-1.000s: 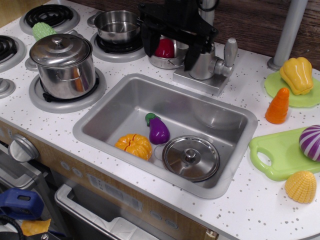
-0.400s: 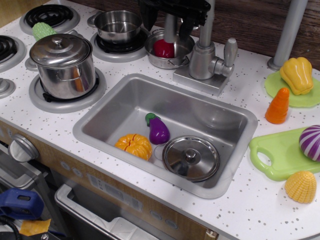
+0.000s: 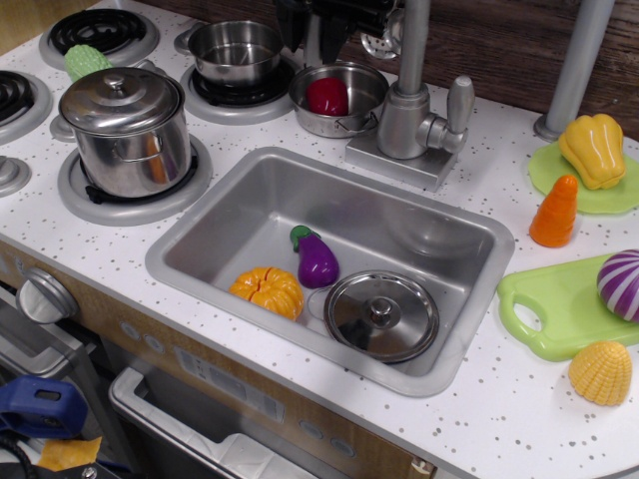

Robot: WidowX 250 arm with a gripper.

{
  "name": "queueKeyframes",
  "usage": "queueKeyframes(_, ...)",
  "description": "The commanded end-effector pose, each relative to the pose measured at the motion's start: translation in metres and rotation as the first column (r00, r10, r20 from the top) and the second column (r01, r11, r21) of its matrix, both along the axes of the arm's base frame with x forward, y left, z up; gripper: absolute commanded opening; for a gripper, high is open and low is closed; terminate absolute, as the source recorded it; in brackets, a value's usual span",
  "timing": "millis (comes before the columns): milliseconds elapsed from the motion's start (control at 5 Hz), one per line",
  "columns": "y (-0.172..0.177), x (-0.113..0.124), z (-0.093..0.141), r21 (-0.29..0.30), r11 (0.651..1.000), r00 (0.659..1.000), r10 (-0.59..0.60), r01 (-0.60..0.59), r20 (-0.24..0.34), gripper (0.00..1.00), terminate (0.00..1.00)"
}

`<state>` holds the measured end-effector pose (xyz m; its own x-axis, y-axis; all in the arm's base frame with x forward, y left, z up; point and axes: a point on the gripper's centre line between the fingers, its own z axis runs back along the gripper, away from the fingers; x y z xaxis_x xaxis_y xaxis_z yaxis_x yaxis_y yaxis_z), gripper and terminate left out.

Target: Turn faucet front to left

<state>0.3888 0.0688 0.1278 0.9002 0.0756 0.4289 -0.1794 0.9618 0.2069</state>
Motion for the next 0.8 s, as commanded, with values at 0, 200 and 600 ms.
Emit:
queueKeyframes(0,0.022,0.02,0.012,0.047,0.998,0.996,-0.037,0.034,0.079,0.0,0.0)
queueKeyframes(200,0.035,0.029,0.008,0.088,0.995,0.994,-0.055,0.046,0.099,0.0,0.0)
queueKeyframes(600,0.051,0.045,0.008,0.115,0.991,0.988,-0.086,0.072,0.125,0.0,1.0)
